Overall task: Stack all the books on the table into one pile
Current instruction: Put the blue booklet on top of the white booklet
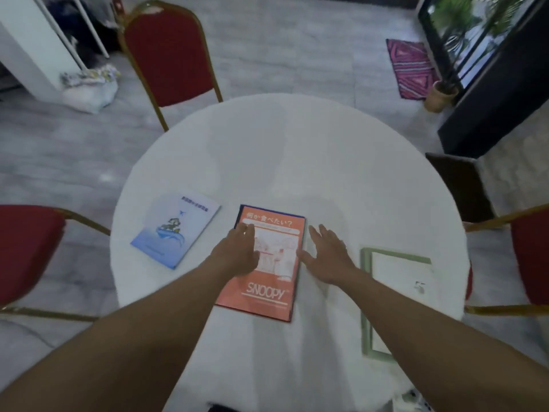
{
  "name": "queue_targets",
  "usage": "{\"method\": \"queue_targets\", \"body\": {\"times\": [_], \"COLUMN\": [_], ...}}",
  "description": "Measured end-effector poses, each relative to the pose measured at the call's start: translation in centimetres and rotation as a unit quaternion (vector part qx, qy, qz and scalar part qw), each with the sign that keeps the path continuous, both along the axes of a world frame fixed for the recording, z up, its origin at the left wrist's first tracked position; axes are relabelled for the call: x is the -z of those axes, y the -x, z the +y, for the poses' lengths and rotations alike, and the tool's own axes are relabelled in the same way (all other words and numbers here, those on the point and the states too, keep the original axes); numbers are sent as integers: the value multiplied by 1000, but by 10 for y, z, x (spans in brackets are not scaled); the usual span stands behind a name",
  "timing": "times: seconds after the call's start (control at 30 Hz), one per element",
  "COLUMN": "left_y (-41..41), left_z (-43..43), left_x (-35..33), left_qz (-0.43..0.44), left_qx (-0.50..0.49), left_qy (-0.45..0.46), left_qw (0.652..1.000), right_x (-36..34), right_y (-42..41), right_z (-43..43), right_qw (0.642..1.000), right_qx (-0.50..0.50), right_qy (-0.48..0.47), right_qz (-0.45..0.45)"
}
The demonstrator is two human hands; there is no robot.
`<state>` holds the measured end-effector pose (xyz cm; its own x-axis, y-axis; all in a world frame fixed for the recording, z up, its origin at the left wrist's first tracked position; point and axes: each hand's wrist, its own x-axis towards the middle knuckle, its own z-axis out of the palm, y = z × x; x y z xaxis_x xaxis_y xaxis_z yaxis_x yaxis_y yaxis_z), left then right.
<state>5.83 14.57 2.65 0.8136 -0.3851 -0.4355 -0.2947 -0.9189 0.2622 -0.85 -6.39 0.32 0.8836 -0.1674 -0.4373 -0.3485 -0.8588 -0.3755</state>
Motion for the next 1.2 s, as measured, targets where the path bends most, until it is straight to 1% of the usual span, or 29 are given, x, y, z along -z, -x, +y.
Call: {"method": "queue_targets", "body": {"times": [0.1, 0.3, 0.37, 0.43, 0.53, 0.6, 0.73, 0.83, 0.93, 1.03, 1.1, 1.13, 1.2], "left_y": [-17, -54, -64, -75, -87, -93, -102, -103, -107, -110, -110, -111, -113], "left_z": [32, 101, 118, 135, 156, 169, 187, 192, 193, 195, 196, 197, 198], "left_x": [4, 24, 30, 36, 45, 49, 55, 61, 65, 66, 67, 66, 61], "left_qz": [5, 10, 12, 16, 6, -2, 11, 7, -27, -17, -5, 7, 43], "left_qx": [-12, -41, -50, -56, -63, -79, -119, -161, -178, -226, -244, -256, -294], "left_qy": [-5, -19, -23, -32, -34, -34, -55, -51, -66, -78, -48, -7, 85], "left_qw": [1000, 999, 998, 998, 997, 996, 991, 986, 981, 971, 968, 967, 951], "right_x": [3, 14, 17, 21, 27, 33, 45, 53, 55, 54, 52, 50, 46], "right_y": [-22, -65, -77, -91, -108, -118, -126, -128, -128, -127, -129, -130, -133], "right_z": [32, 100, 119, 137, 160, 176, 203, 215, 220, 220, 220, 218, 214], "right_qw": [999, 997, 995, 993, 990, 987, 979, 975, 973, 970, 972, 973, 977], "right_qx": [-32, -65, -82, -108, -143, -160, -190, -200, -202, -210, -203, -199, -182], "right_qy": [-1, -52, -56, -45, -2, 25, 48, 65, 78, 81, 72, 64, 35], "right_qz": [-9, -11, -16, -19, -9, 7, 49, 68, 76, 88, 97, 99, 102]}}
